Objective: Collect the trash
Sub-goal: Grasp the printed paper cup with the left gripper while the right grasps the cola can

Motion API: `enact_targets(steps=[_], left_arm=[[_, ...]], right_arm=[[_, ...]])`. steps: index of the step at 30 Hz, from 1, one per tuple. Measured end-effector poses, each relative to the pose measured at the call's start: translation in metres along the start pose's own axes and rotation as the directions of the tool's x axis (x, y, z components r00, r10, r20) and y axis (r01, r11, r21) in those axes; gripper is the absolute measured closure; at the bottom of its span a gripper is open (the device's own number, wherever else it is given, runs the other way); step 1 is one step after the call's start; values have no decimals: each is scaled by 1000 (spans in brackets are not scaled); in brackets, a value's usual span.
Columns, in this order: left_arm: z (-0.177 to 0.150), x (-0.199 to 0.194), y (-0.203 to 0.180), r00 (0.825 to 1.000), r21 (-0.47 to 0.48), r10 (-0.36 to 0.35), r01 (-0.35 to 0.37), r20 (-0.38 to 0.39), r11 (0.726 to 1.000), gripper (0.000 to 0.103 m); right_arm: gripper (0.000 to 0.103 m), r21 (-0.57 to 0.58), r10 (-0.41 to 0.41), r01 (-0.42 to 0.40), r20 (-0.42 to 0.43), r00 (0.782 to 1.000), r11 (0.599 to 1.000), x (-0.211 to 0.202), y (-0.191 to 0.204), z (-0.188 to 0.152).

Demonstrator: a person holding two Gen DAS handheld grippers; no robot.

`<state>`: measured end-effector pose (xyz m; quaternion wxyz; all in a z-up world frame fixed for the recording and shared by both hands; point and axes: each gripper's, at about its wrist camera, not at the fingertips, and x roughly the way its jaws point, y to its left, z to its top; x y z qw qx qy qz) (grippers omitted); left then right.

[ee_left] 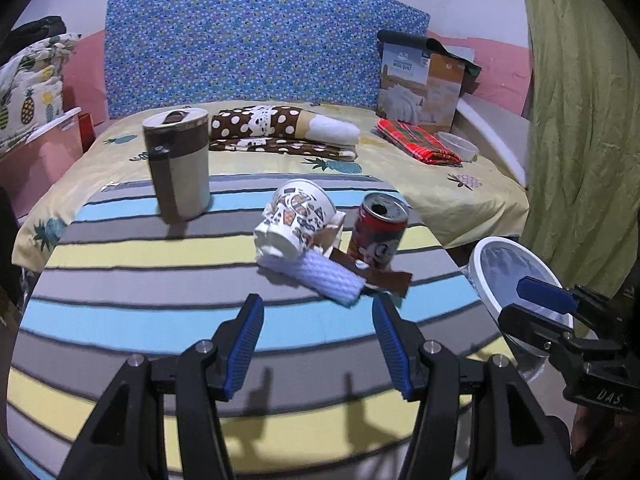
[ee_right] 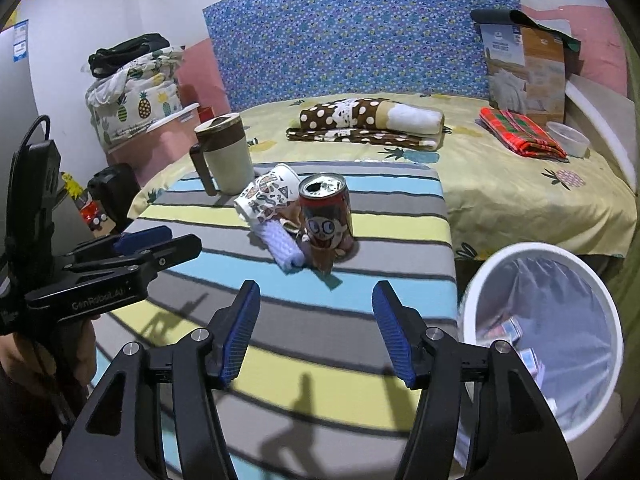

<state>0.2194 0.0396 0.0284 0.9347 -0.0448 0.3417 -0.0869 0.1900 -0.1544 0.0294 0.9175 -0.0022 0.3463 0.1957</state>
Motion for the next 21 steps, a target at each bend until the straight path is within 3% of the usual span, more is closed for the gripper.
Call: enact_targets(steps=[14, 21], left_arm=[[31, 66, 20, 999, 34, -18, 19, -43, 999, 41], [38, 92, 33, 997, 5, -21, 22, -79, 1000, 41]], right_arm=[[42, -4, -1, 1, -18, 1000, 1000, 42, -10, 27], [42, -17, 0, -1, -14, 1000, 1000, 58, -11, 38]])
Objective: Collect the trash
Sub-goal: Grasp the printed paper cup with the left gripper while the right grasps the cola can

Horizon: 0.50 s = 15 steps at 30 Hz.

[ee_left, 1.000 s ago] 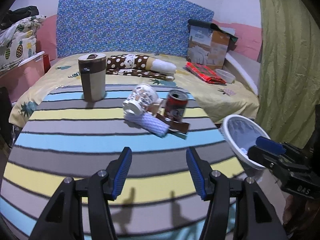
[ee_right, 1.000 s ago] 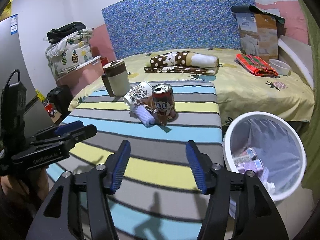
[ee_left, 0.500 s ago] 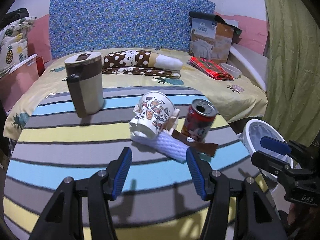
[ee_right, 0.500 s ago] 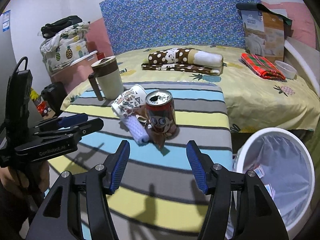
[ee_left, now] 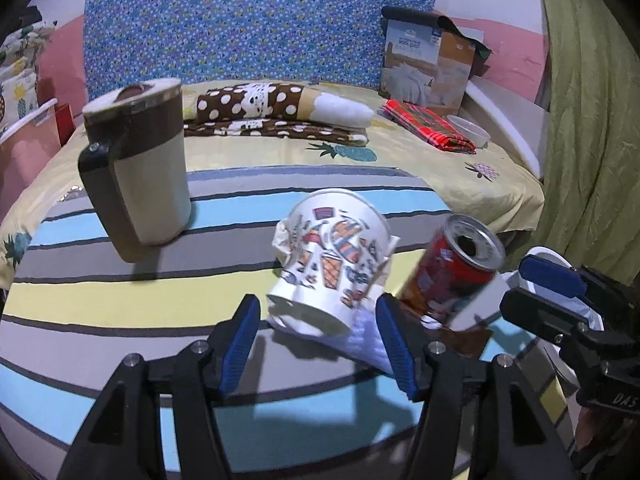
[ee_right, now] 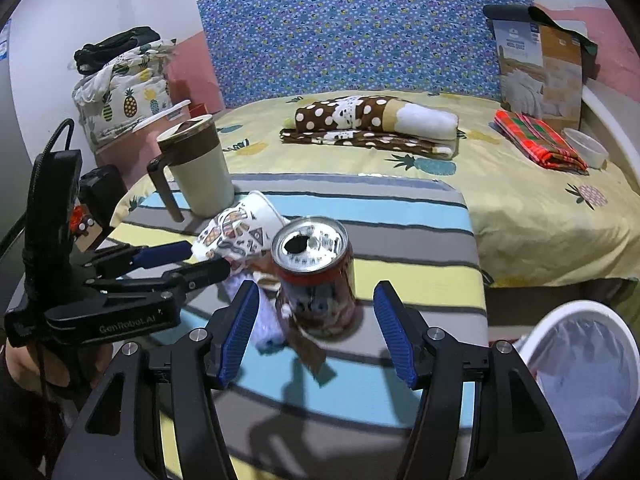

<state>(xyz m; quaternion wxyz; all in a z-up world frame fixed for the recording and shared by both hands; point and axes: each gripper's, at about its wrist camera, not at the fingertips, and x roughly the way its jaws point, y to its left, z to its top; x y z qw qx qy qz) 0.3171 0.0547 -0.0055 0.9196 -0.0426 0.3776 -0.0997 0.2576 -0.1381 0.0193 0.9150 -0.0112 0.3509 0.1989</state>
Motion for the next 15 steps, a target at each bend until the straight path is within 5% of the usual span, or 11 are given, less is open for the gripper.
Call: enact_targets(steps=[5, 8, 13, 15], left_arm=[[1, 6, 7, 1000, -19, -13, 14, 3, 1000, 41], [1, 5, 8, 1000, -16, -26, 26, 16, 1000, 53], [-1, 4, 9, 999, -20, -39, 40, 26, 999, 57], [-1, 2, 9, 999, -18, -38, 39, 30, 999, 57]], right_arm=[[40, 3, -6, 6, -9, 1000, 1000, 13, 1, 4], [40, 3, -14, 14, -8, 1000, 1000, 17, 1, 6], [40, 6, -15, 15, -20, 1000, 1000, 22, -1, 10], [47, 13, -3, 3, -7, 1000, 1000, 20, -2, 11]])
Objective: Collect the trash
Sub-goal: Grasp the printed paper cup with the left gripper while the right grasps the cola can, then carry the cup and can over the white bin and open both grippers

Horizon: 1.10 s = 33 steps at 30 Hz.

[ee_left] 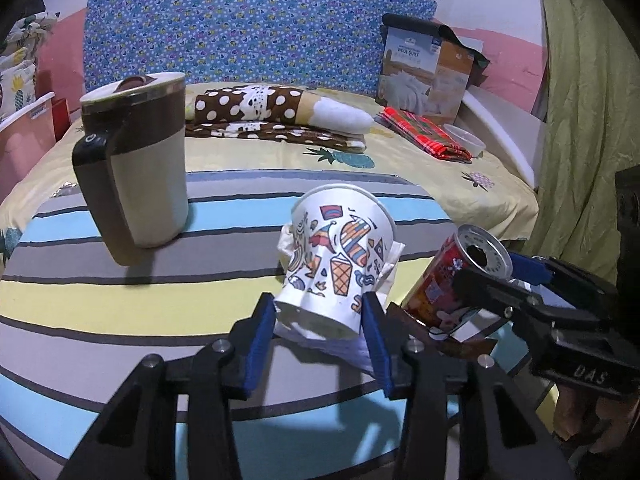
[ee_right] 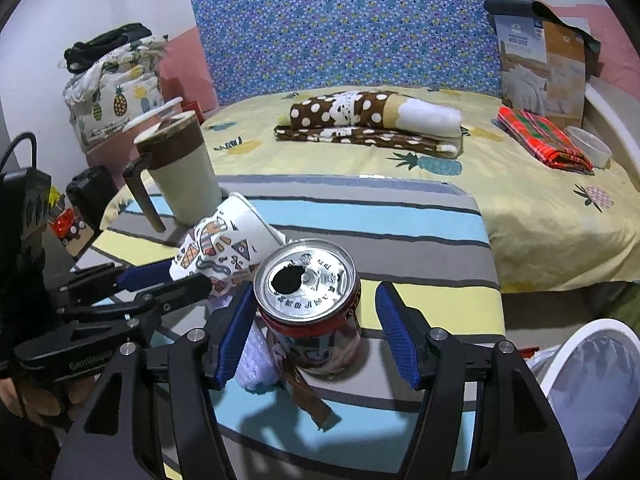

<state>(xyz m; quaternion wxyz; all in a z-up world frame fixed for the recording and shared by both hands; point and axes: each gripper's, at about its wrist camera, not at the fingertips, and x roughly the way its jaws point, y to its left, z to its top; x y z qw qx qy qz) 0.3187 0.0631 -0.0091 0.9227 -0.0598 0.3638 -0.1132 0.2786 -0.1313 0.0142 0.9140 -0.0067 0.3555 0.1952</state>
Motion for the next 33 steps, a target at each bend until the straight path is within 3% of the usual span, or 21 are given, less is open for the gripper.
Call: enact_targets(steps=[18, 23, 33], left_arm=[[-6, -40, -7, 998, -22, 0, 1, 64, 1000, 58], [-14, -54, -20, 997, -7, 40, -40, 68, 999, 58], [-32, -85, -55, 996, 18, 34, -36, 84, 999, 58]], right_arm=[[48, 27, -13, 12, 52, 999, 1000, -26, -6, 0], [48, 36, -15, 13, 67, 998, 999, -39, -9, -6], [48, 46, -16, 11, 92, 996, 999, -74, -11, -22]])
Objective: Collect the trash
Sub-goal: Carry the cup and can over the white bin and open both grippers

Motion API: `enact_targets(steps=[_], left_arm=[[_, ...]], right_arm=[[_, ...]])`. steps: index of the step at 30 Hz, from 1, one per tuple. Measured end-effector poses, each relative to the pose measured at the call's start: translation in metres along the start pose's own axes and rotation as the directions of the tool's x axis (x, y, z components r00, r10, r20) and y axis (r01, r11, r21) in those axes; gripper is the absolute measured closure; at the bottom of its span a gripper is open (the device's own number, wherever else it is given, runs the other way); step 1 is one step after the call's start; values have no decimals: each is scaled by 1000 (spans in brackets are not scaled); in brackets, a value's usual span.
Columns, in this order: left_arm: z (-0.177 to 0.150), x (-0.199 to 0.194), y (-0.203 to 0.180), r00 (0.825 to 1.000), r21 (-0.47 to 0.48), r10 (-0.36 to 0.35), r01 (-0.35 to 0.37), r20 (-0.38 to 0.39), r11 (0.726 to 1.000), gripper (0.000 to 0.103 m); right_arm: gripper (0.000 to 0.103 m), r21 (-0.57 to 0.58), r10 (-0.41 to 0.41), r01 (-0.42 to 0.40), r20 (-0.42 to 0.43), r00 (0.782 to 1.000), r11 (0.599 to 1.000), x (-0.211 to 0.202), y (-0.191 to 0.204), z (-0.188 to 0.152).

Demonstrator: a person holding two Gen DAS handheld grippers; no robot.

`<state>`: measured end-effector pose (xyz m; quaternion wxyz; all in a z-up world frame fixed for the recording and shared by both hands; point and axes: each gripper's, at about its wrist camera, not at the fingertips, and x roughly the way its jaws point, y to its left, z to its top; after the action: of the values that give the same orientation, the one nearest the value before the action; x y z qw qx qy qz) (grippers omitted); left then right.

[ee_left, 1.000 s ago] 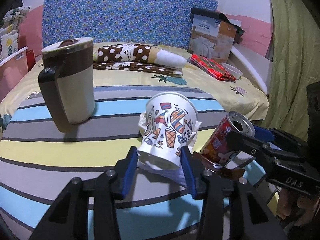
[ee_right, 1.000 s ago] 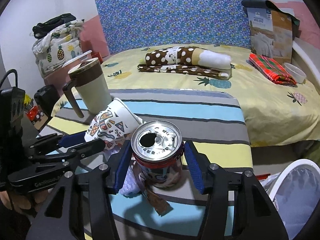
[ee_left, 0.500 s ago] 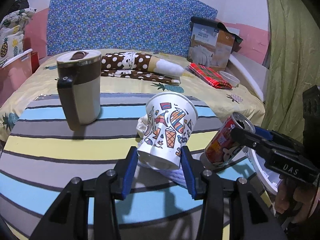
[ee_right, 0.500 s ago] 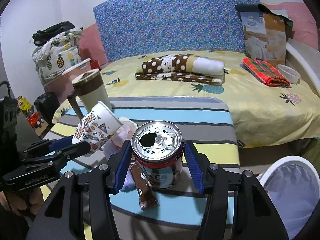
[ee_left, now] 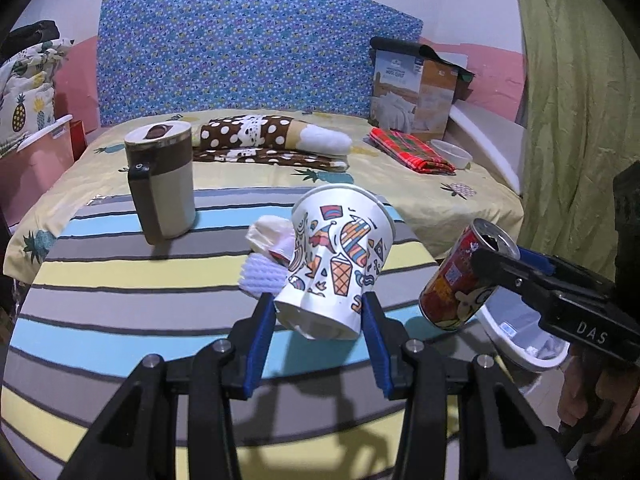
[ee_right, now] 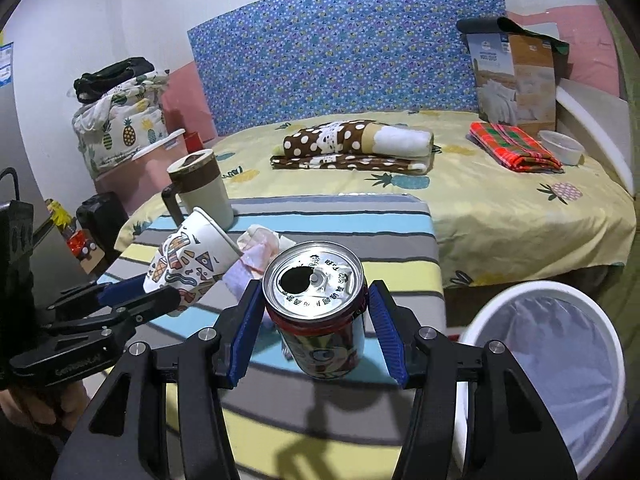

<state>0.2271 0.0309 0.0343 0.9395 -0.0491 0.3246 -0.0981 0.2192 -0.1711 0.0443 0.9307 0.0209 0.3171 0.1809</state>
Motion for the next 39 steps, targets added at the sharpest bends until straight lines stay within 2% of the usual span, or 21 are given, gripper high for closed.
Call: enact_targets(steps=[10, 23, 39], left_arm=[[-14, -18, -44, 998, 36, -65, 65, -7, 997, 58], [-27, -7, -102, 987, 88, -147, 152, -59, 984, 58], [-34, 30, -174, 955, 154, -255, 277, -149, 948, 58]], right_arm=[[48, 36, -11, 10, 28, 1000, 999, -28, -13, -13], [48, 109, -88, 84, 29, 996, 990, -53, -48, -36], [48, 233, -215, 210, -2, 977, 950, -74, -111, -62]])
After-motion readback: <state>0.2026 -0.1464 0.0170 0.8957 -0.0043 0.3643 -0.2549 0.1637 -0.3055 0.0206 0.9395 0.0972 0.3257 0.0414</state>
